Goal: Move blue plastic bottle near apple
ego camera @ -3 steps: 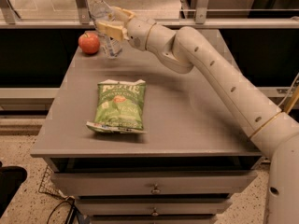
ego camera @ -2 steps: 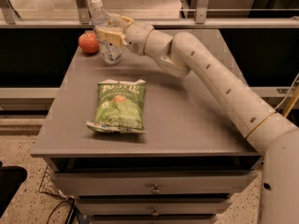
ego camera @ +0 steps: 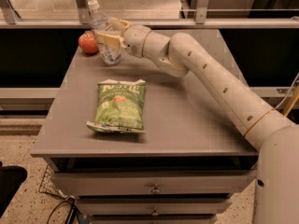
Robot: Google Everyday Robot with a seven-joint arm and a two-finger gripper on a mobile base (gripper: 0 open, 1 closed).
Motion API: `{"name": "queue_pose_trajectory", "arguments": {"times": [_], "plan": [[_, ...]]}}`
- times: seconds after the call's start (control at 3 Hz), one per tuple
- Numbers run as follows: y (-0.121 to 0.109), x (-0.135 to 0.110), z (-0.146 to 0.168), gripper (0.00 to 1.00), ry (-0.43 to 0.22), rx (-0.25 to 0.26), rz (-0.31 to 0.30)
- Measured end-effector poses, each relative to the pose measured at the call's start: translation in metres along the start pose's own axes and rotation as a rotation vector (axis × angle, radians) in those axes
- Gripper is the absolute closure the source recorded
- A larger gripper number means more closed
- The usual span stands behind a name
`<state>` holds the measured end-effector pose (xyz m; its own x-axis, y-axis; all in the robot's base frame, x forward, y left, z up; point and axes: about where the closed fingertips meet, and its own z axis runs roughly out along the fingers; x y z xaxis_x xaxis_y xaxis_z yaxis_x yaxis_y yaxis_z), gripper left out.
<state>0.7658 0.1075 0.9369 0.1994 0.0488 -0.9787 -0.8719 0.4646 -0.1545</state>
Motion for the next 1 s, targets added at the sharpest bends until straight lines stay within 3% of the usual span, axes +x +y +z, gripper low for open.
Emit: {"name": "queue_pose_trajectory", "arguments": {"times": [0.33,1.0], "plan": [[0.001,-0.0003,0.0011,0.51,-0.001,-0.002,0.0],[0.0048,-0.0014,0.0054,0.05,-0.003,-0.01,0.001]]}}
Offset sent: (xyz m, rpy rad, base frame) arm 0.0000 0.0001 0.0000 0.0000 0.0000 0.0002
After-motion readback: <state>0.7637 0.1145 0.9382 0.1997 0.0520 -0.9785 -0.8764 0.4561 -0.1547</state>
